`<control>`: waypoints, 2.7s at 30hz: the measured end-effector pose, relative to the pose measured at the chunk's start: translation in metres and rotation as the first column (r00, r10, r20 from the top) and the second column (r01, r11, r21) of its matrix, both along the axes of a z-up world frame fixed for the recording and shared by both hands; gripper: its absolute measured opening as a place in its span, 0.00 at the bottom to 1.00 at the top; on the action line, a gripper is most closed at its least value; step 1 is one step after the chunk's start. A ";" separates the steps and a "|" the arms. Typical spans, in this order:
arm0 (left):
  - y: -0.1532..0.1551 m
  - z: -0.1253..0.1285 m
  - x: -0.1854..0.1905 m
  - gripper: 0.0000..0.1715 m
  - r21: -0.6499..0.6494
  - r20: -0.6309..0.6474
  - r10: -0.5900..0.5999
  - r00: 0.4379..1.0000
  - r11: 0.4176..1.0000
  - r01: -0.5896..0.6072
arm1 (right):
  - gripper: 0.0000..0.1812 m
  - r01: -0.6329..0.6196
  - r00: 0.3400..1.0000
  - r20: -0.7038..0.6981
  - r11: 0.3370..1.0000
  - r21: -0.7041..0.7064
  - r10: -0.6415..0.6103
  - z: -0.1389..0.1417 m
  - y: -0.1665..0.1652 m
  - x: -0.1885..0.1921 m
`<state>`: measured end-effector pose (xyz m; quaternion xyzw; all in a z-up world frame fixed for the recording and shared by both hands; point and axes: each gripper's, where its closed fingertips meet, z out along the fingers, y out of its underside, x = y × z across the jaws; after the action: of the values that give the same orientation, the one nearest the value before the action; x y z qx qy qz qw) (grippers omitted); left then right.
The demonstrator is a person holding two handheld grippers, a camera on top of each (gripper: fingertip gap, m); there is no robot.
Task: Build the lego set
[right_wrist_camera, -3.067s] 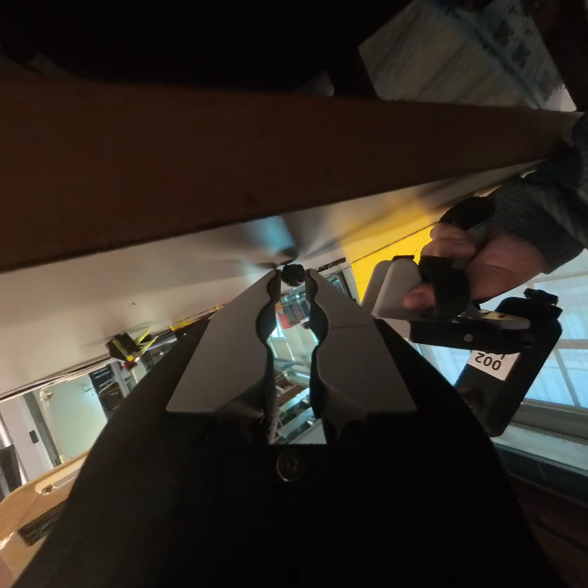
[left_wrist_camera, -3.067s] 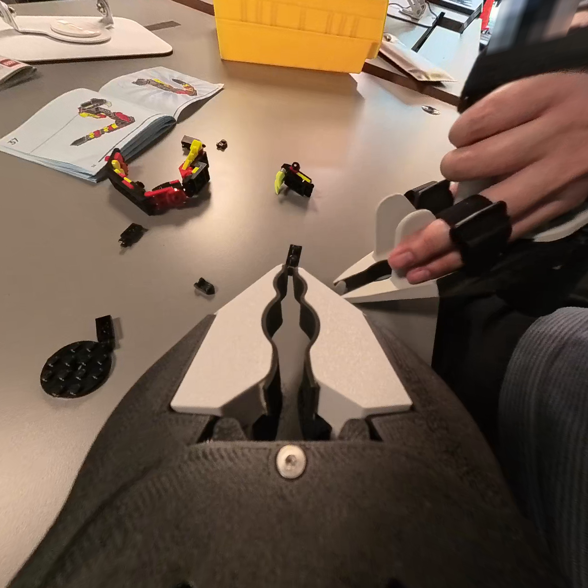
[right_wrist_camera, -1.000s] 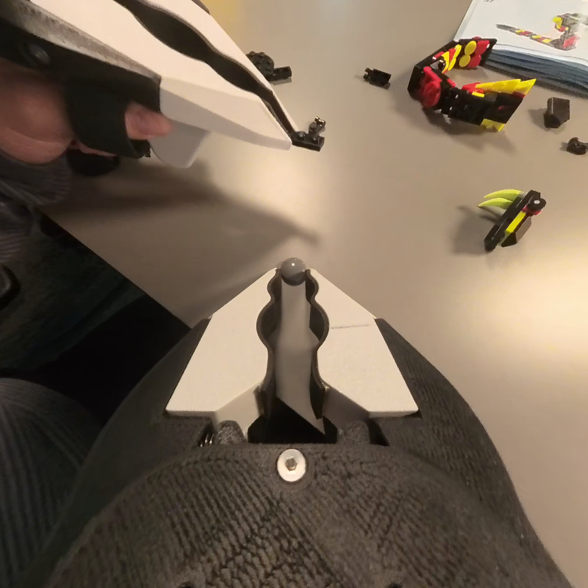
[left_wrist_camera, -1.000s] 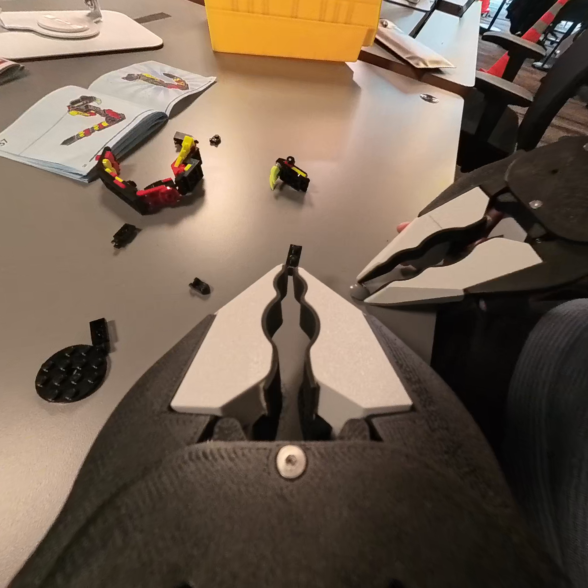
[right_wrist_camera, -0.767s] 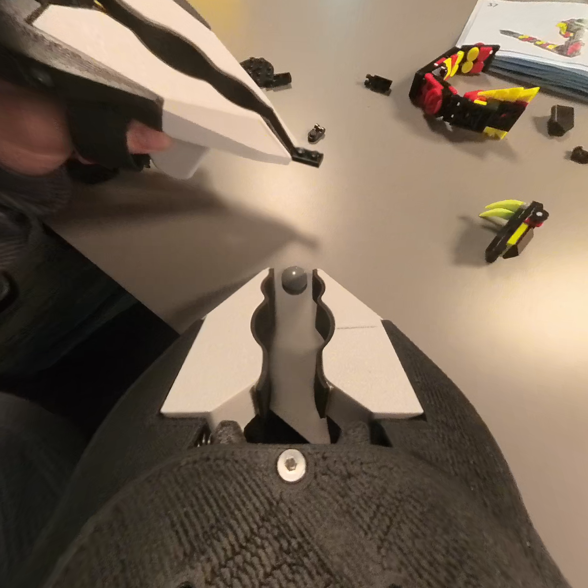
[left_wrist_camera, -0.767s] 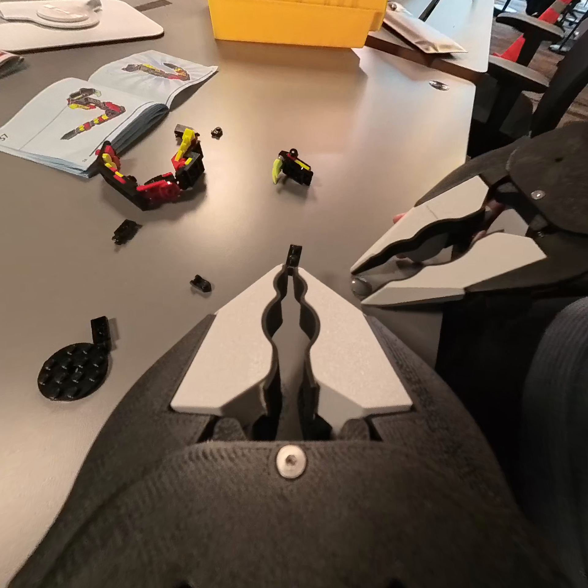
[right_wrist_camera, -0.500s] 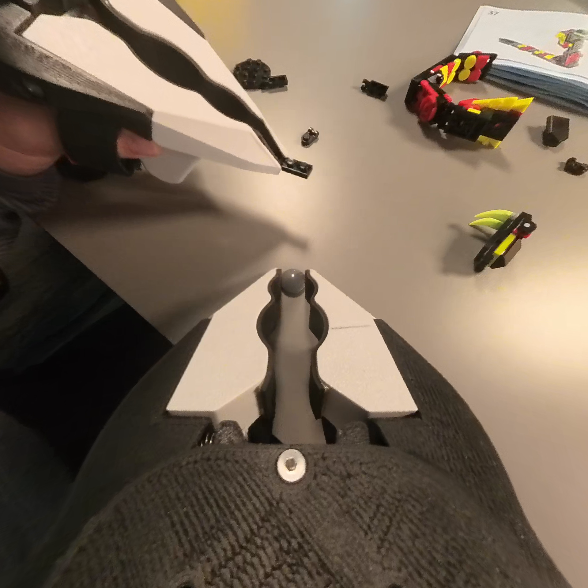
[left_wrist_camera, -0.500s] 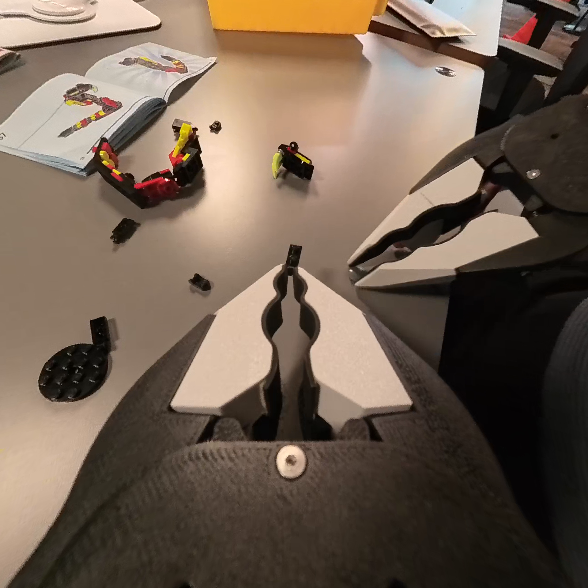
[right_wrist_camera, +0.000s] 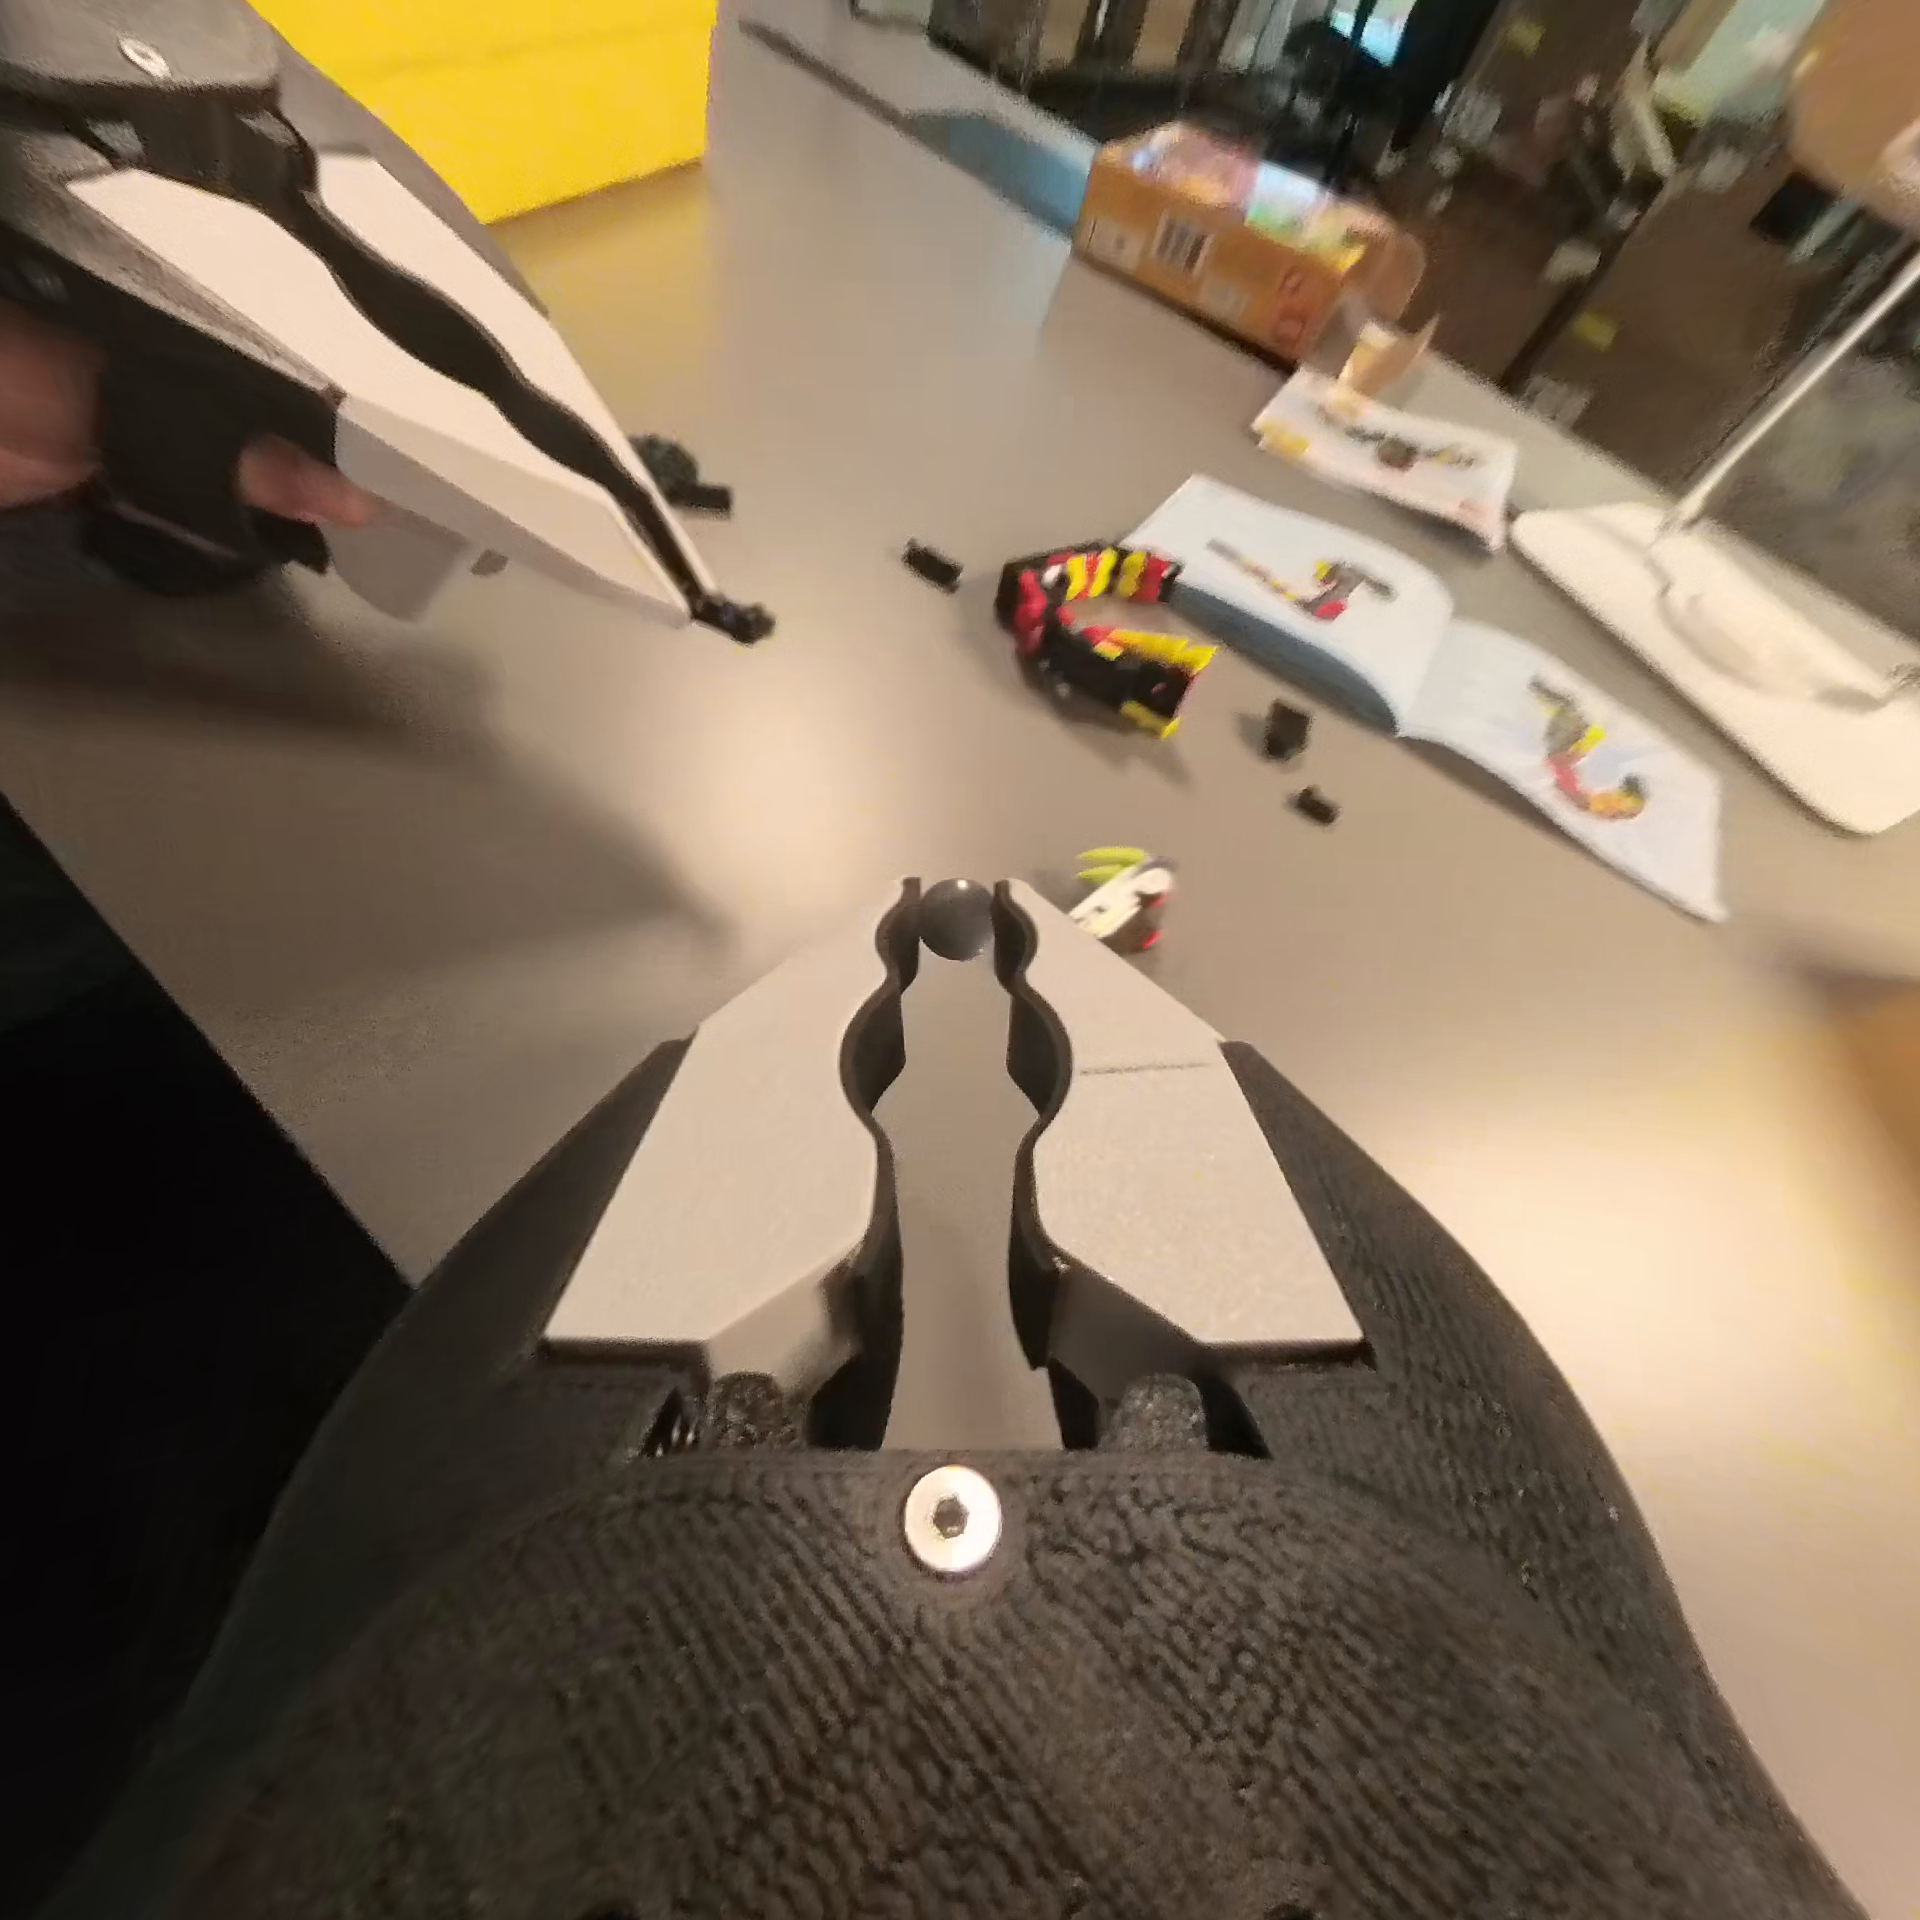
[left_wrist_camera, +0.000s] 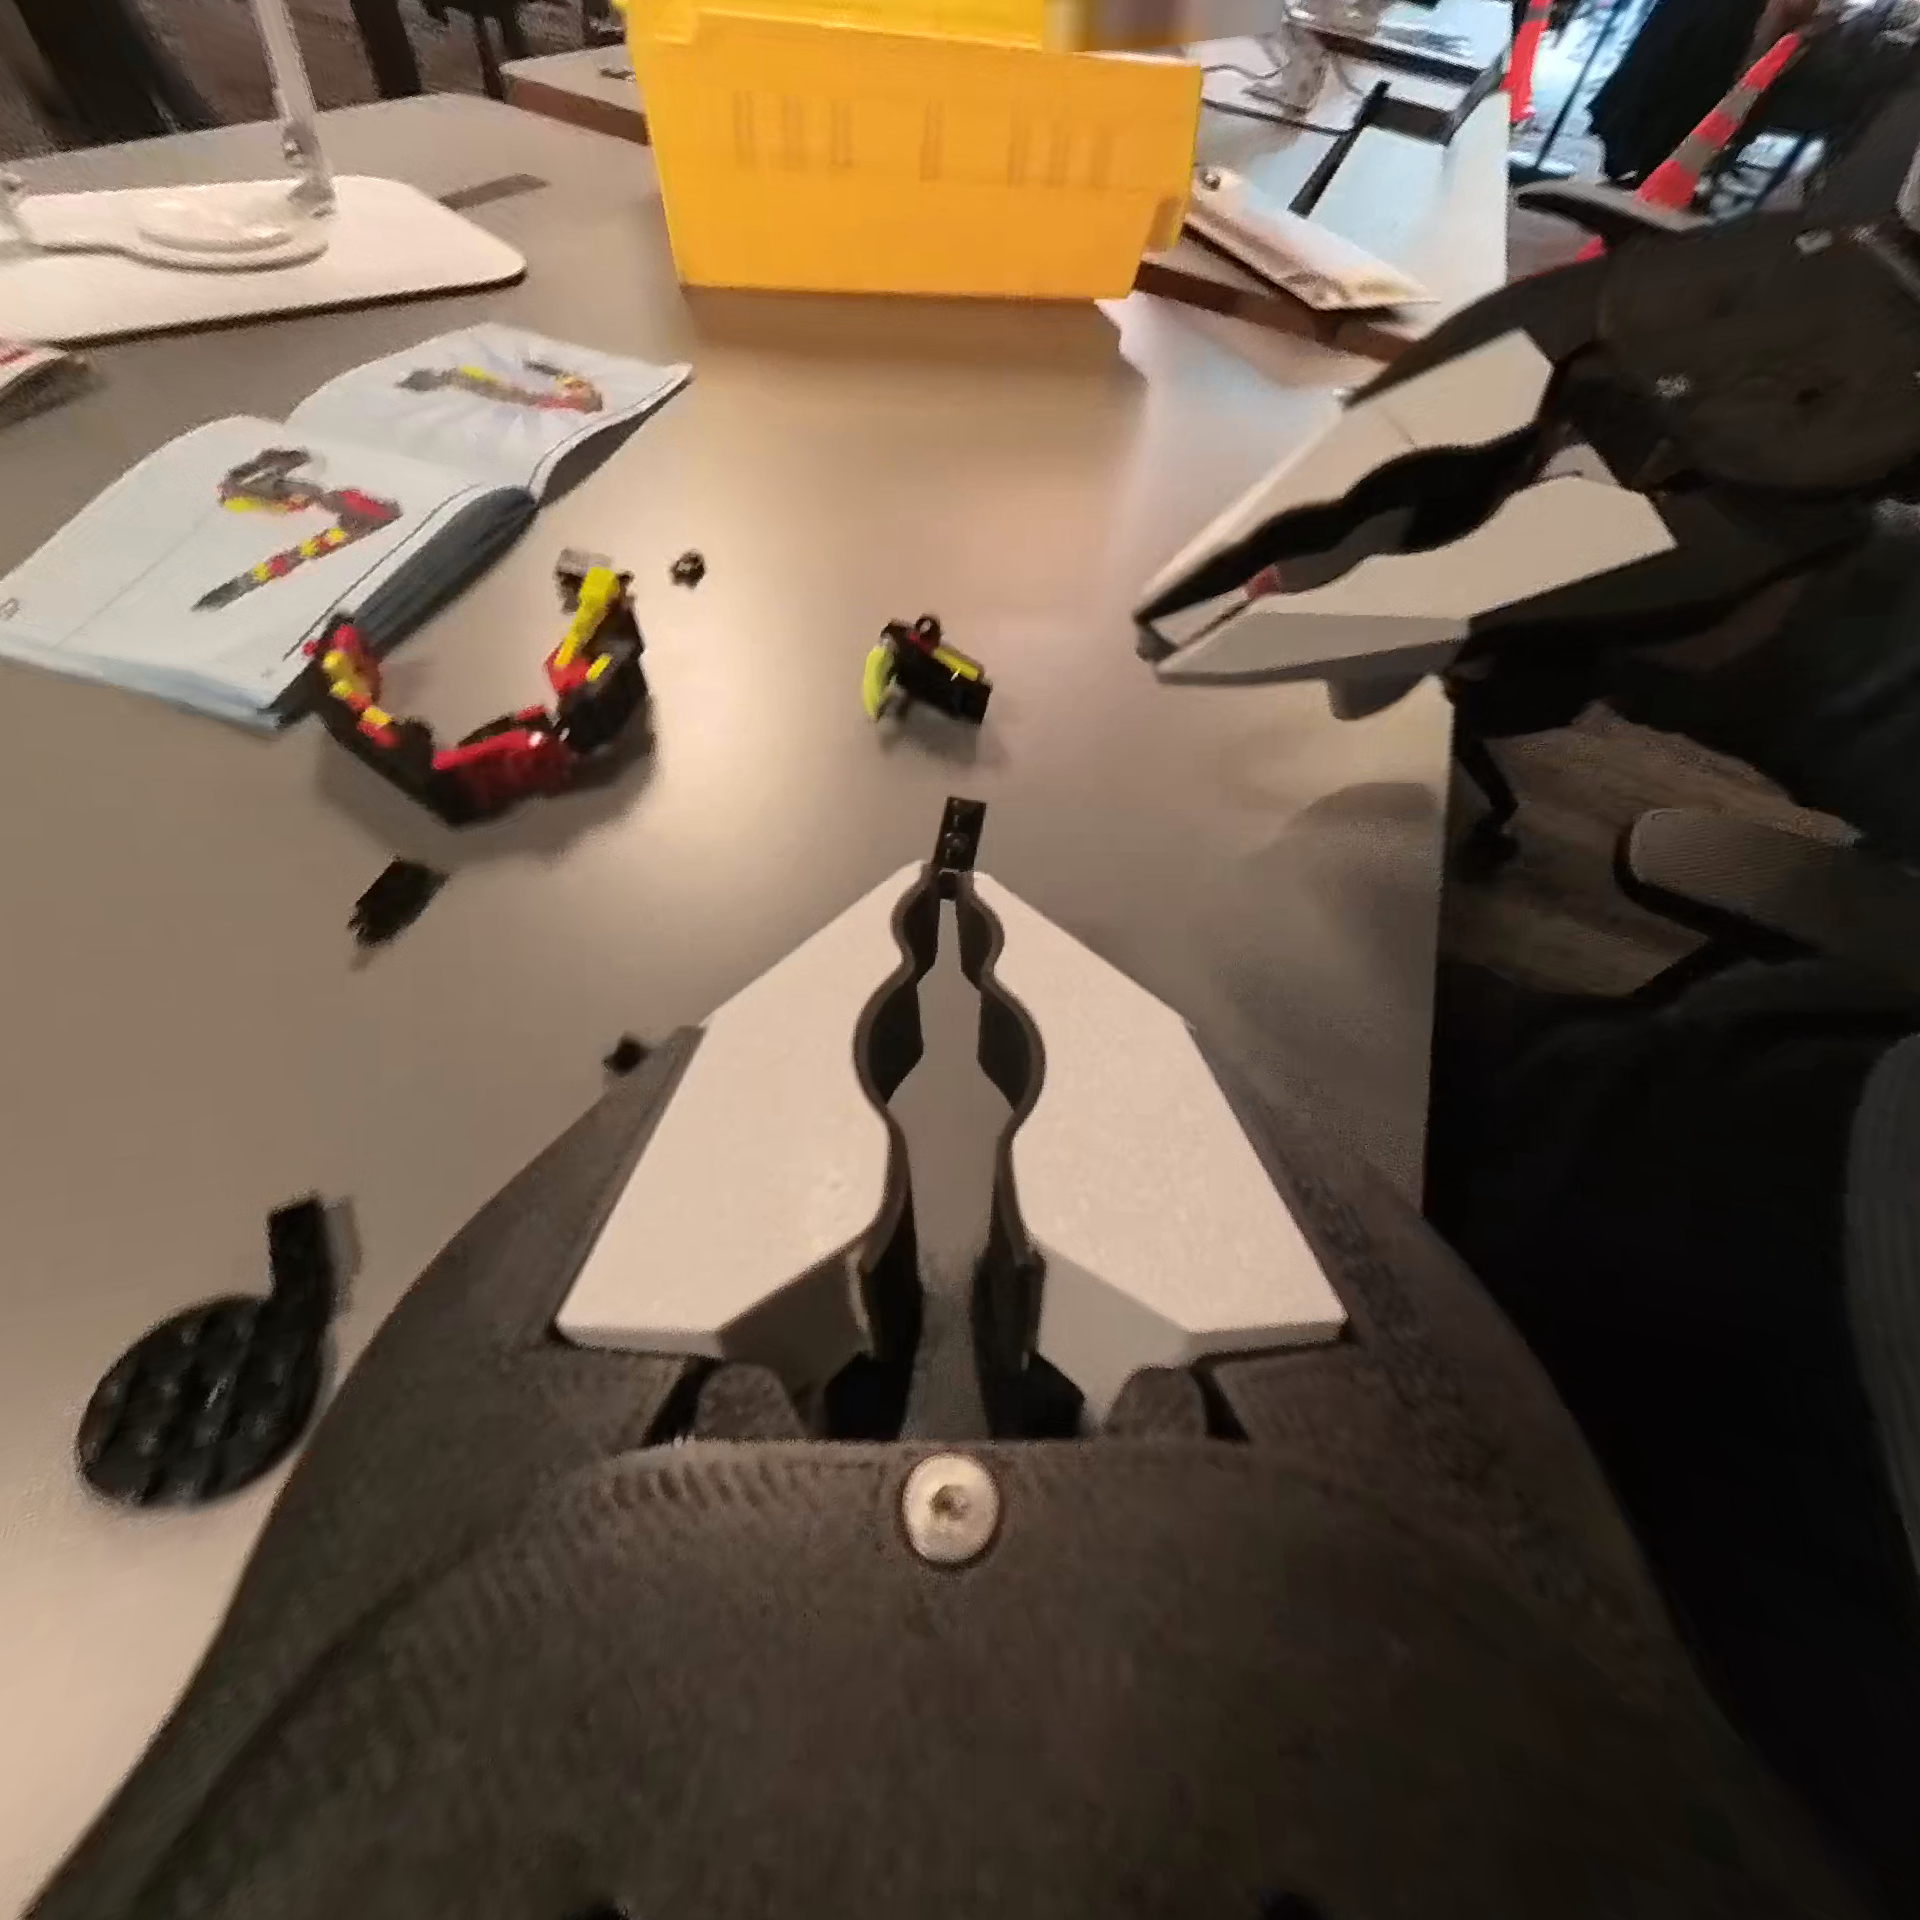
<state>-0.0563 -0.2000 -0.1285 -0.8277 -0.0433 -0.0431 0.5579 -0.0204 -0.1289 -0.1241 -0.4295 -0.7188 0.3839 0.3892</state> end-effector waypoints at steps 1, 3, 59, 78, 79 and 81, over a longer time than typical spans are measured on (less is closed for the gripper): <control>0.008 0.006 0.004 0.01 0.007 -0.002 -0.022 1.000 1.000 0.022 | 0.07 -0.007 1.000 -0.028 1.000 0.008 0.007 0.010 0.008 -0.001; 0.025 0.024 0.015 0.01 0.024 -0.041 -0.080 0.996 0.996 0.081 | 0.06 -0.078 0.991 -0.104 0.997 0.010 0.079 0.037 0.016 0.001; 0.065 0.252 0.055 0.01 0.293 -0.096 -0.475 0.875 0.827 0.481 | 0.05 -0.529 0.832 0.136 0.696 0.485 0.538 0.220 0.003 0.002; 0.096 0.145 -0.014 0.01 0.050 -0.169 -0.197 0.966 0.977 0.208 | 0.05 -0.145 0.989 -0.015 0.978 0.147 0.149 0.110 0.094 -0.033; 0.096 0.131 -0.011 0.01 0.027 -0.171 -0.207 0.963 0.976 0.215 | 0.08 -0.142 0.990 0.019 0.987 0.075 0.141 0.096 0.099 -0.027; 0.099 0.101 -0.006 0.01 -0.019 -0.163 -0.230 0.959 0.973 0.230 | 0.13 -0.144 0.981 0.122 0.987 -0.072 0.152 0.065 0.105 -0.013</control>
<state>-0.0619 -0.1014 -0.0272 -0.8279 0.0995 -0.0393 0.5506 -0.0335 -0.0242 -0.0588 -0.4105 -0.7597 0.4061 0.2991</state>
